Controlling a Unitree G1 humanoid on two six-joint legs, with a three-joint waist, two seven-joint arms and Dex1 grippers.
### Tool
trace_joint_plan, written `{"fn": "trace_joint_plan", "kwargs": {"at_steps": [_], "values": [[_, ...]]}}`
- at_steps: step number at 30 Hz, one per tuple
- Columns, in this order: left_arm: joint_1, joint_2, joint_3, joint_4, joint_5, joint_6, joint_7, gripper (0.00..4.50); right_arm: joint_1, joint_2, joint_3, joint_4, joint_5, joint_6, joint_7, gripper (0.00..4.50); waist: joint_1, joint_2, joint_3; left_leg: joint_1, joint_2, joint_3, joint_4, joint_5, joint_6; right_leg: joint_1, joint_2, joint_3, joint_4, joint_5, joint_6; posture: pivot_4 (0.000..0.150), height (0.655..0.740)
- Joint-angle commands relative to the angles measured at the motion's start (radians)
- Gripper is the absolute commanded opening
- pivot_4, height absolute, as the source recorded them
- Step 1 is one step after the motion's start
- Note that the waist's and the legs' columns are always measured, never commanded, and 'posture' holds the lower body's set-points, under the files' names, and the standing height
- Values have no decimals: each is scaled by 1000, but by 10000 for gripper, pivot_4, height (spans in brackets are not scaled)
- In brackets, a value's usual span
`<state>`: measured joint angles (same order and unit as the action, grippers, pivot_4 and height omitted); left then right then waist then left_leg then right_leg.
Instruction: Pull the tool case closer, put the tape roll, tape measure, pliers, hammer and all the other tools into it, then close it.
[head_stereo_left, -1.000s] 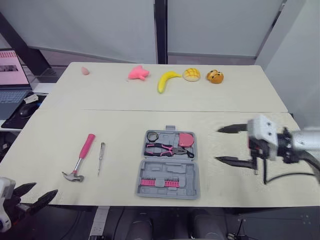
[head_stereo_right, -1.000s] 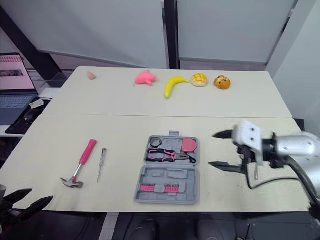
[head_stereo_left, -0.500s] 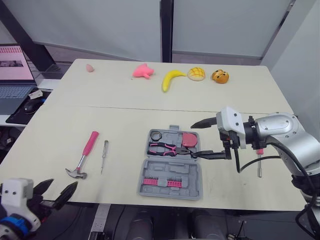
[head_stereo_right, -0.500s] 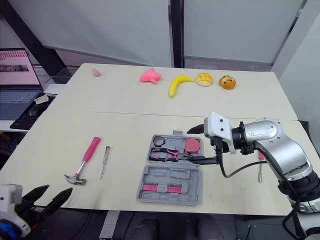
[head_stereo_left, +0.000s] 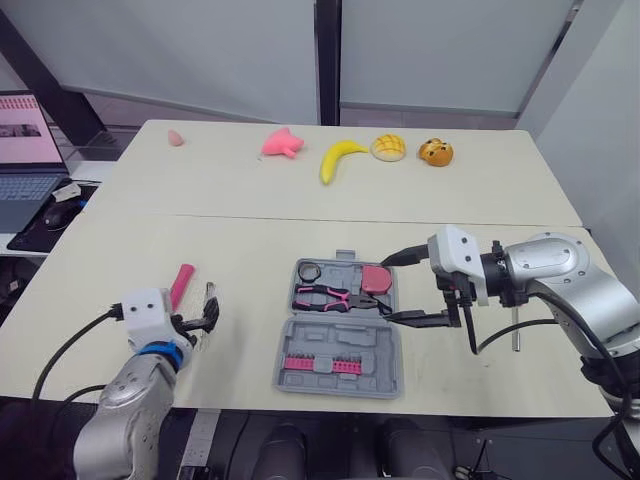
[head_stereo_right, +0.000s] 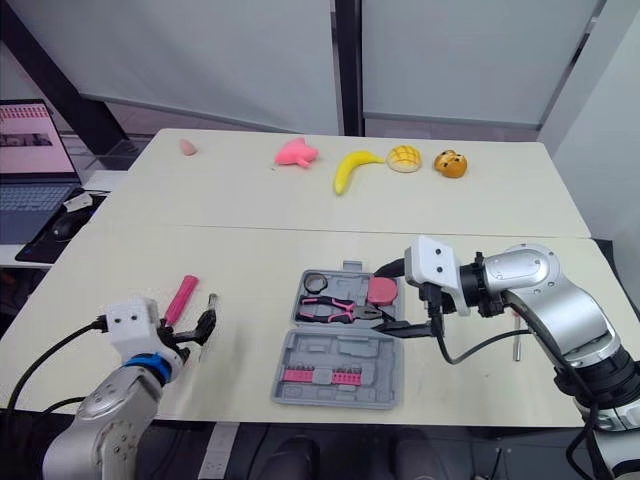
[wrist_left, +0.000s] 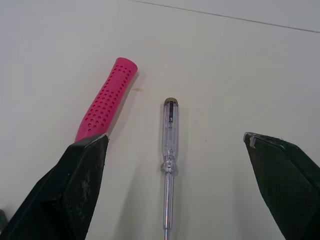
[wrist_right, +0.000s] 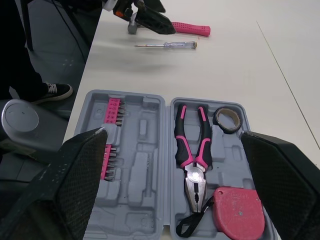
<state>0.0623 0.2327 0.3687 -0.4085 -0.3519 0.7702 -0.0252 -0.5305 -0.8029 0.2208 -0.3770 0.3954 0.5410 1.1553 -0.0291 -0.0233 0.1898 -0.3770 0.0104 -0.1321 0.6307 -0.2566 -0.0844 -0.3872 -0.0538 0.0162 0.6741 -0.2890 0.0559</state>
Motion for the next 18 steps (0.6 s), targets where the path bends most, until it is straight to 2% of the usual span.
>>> {"fn": "trace_joint_plan", "kwargs": {"at_steps": [1,9,18], "values": [[-40,2,-22,63,30,13,27,45000,-20,1,-4,-31,0,7,-1,44909,0,0,0,0,0,0,0,0,0,0,0,0,0,0,0,1500,7369],[-143,47,-72,280,102,-49,-6,45000,-18,-2,-3,-46,1,27,-6,44909,0,0,0,0,0,0,0,0,0,0,0,0,0,0,0,1500,7369],[-186,47,-111,385,121,-61,-39,18156,-12,-18,-12,-62,3,41,-3,45000,1,3,-2,1,0,0,0,1,-1,0,0,0,1,0,0,1500,7369]]}}
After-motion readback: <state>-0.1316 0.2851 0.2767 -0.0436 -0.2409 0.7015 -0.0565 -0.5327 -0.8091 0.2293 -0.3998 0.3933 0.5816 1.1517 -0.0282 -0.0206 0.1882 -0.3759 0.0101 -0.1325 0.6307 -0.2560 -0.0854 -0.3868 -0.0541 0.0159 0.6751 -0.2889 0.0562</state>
